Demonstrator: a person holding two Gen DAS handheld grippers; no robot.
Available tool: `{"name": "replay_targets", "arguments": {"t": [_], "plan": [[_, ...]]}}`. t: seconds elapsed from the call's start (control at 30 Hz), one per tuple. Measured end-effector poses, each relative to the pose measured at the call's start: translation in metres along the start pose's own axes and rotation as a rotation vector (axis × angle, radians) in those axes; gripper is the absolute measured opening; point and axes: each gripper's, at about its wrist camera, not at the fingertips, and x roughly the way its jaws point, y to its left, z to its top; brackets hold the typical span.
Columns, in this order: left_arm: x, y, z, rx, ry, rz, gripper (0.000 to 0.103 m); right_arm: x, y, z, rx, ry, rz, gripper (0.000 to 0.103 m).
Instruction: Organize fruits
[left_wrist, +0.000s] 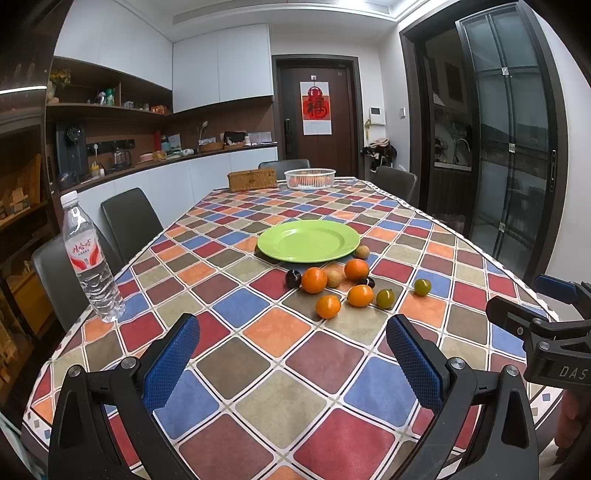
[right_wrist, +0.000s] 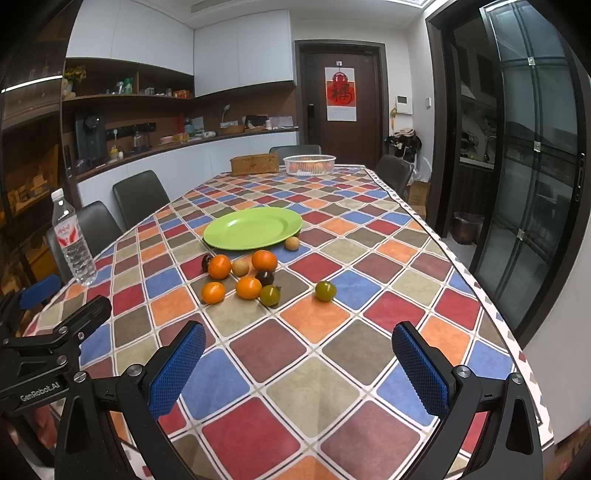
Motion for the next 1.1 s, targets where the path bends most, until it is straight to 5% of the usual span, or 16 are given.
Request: {"name": "replay_targets", "arguments": {"t": [0.7, 1.1], "plan": [[0.038, 0.004, 0.0, 0.058, 0.05, -0.01, 0.102, 0.031, 0.008, -0.002, -0.086, 0.037, 0.012, 0.102], [0.083, -0.002, 0.014, 0.107, 0.102, -0.107, 0.082, 0.079, 0.012, 0.015, -0.162, 0.082, 0.065, 0.097]]}}
